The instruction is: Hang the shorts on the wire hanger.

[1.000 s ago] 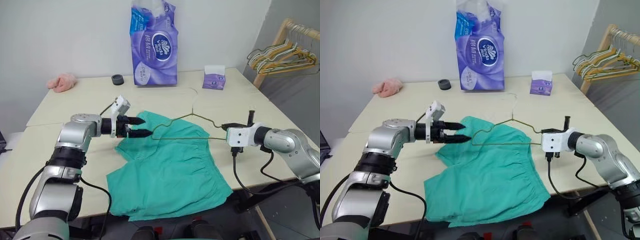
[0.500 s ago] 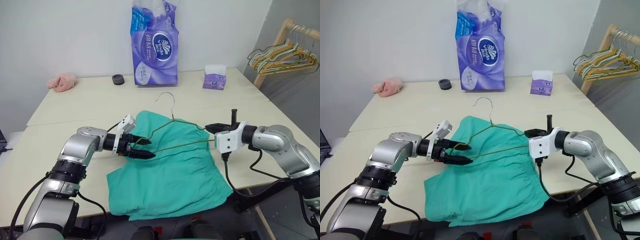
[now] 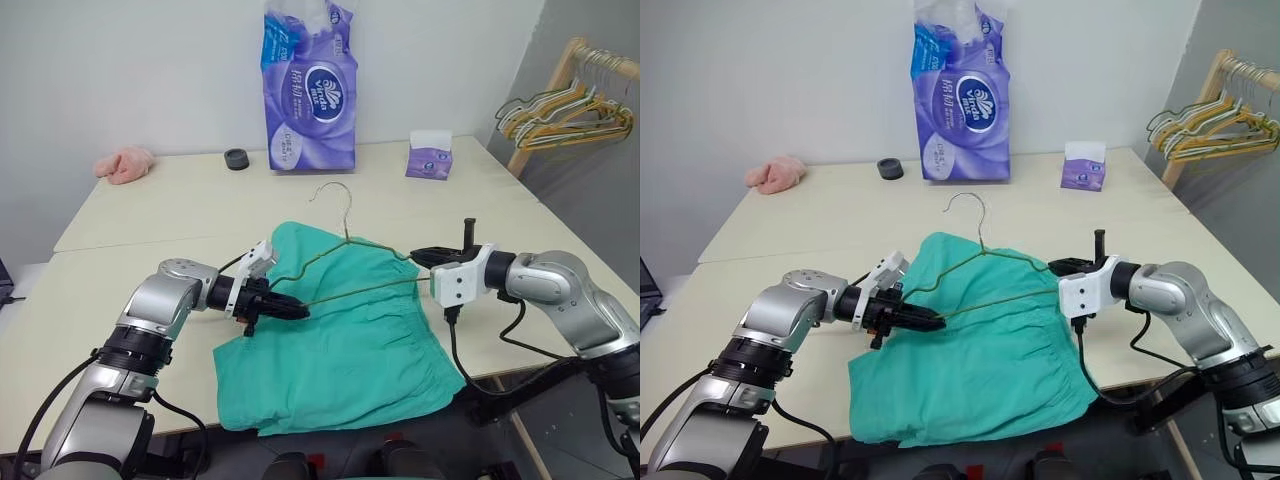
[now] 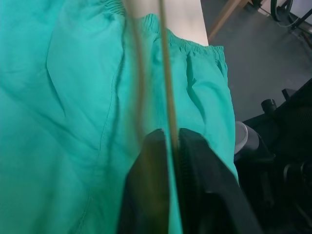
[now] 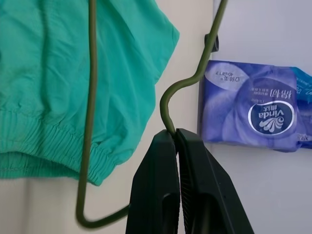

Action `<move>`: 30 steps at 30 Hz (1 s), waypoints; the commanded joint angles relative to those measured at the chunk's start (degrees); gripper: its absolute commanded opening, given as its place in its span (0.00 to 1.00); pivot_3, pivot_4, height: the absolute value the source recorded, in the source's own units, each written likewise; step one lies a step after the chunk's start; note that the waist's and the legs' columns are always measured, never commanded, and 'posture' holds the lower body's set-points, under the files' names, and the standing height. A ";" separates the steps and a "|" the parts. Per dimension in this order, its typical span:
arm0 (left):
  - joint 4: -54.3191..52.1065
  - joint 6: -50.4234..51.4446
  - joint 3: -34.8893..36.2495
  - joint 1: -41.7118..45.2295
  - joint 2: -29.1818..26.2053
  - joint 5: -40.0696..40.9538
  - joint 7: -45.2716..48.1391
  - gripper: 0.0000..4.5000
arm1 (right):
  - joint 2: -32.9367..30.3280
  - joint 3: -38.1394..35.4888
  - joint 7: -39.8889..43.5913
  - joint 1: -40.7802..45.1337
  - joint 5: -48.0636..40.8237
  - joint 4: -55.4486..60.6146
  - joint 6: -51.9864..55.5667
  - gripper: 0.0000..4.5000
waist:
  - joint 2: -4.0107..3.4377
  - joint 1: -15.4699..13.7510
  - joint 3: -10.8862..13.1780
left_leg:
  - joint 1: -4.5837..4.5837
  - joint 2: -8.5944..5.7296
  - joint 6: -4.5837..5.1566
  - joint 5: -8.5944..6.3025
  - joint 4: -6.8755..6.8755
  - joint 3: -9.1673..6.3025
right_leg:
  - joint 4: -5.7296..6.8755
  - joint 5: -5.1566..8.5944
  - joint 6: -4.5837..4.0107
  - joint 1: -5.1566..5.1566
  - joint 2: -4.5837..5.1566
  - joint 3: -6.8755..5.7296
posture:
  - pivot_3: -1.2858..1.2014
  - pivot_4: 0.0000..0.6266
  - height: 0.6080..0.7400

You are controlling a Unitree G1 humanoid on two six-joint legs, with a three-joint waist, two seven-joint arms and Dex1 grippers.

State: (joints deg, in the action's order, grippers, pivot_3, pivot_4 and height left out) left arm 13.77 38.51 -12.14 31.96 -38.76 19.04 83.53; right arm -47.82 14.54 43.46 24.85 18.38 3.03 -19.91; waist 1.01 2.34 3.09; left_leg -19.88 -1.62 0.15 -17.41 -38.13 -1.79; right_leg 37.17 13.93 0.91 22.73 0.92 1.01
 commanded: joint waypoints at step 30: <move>-6.26 -25.72 -4.75 -0.13 0.50 -9.85 -4.07 0.00 | -5.10 -11.10 7.96 -7.97 -36.11 30.62 65.21 0.66 | -0.01 -0.48 0.00 | 0.00 0.01 0.02 -0.01 -0.04 -0.01 | -0.04 0.00 0.01 -0.03 0.04 -0.03 | 0.47 0.05 1.00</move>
State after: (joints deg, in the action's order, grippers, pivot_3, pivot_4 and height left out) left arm 9.49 14.31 -17.09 30.34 -38.54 9.02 79.36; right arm -51.97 3.21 52.09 15.20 -16.79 31.92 41.49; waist 1.00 1.87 3.09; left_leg -19.88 -1.61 0.16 -17.42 -38.17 -1.79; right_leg 37.13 13.94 0.92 22.70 0.97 0.99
